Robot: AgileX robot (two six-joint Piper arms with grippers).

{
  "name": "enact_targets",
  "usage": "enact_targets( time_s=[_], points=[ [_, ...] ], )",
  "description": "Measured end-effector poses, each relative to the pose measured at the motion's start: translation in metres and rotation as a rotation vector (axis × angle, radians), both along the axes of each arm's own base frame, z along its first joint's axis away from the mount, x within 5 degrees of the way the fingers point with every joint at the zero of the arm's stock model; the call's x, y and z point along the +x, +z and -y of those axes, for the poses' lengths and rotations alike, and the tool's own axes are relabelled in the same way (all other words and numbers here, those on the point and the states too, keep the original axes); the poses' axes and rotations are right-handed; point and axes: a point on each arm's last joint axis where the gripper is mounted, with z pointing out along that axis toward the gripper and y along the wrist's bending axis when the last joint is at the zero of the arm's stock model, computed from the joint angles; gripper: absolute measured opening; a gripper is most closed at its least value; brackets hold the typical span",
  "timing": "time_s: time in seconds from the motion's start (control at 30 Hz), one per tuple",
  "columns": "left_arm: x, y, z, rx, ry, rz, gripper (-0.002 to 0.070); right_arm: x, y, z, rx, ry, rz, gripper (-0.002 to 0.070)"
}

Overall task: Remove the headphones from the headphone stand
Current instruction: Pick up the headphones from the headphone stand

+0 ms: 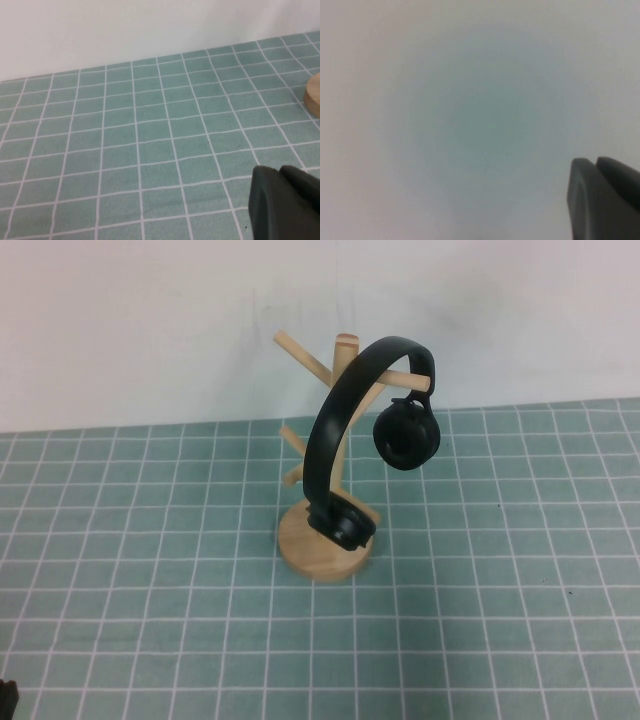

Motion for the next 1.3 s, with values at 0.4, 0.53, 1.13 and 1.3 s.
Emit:
enact_targets(
  time_s=[0.4,0.53,1.13,1.3],
  points=[
    [0.0,0.0,0.0,0.0,0.0,0.0,-0.0006,0.093,-0.072,0.007,0.188,0.015,-0.63,-0.0008],
    [0.0,0.0,0.0,0.0,0.0,0.0,-0.0006,0.117,-0.097,-0.016,0.137,0.228,-0.812,-0.0008],
    [0.0,0.0,0.0,0.0,0.0,0.0,-0.0006,0.14,-0.113,-0.177,-0.221,1.081,-0.504,0.0235],
    [0.0,0.0,0.0,0.0,0.0,0.0,-0.0006,0.157,-0.096,-0.196,-0.222,1.139,-0.44,0.0391]
  ],
)
